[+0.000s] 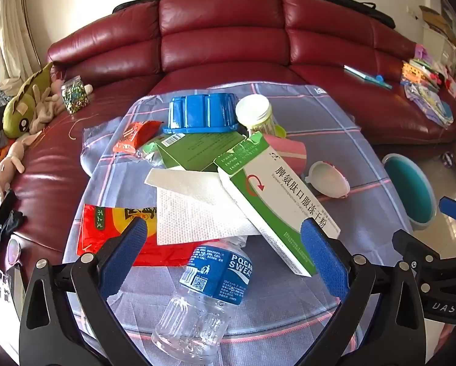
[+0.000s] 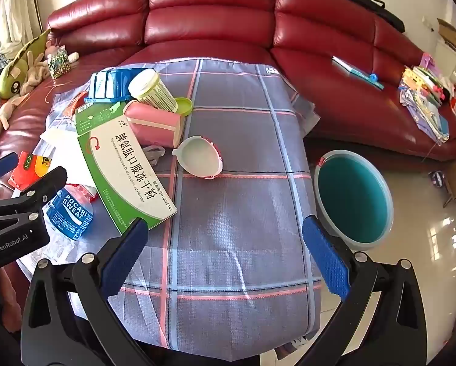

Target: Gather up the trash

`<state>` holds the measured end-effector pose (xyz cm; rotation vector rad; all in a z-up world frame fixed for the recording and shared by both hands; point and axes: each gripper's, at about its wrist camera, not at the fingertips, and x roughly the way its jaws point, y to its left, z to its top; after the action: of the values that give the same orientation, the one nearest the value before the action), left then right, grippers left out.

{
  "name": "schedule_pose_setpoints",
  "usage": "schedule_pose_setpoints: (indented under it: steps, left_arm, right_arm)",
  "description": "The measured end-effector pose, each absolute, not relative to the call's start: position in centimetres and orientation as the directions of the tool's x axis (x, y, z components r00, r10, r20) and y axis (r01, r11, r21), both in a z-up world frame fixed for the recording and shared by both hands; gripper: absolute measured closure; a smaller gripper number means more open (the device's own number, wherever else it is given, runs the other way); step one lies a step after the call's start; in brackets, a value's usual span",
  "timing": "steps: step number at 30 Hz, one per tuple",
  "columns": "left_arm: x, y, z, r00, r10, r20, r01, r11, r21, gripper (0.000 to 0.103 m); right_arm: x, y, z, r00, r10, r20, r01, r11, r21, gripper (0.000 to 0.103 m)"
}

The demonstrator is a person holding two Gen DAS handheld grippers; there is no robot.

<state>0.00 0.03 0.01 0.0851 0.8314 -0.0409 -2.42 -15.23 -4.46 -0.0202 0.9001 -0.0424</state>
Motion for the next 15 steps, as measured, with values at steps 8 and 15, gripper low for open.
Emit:
schedule_pose_setpoints:
  steps: [8,15]
  left_arm:
    - [-0.02,0.28,0.10,0.677,0.004,-0.736,0.058,0.997,0.058,0.002]
    - [-0.69,0.30,0.20,0.682,0.004,-0.732,0.050,0.997,0.052,0.002]
  right_arm:
    - [-2.35,-15.30,-4.42,0.616,-0.056,-0.785,0.031,0.998,-0.047,0.006]
    - [-2.52,-15.43,-3.97,0.617,-0.064,-0.785,0.034,0.998,-0.054,0.006]
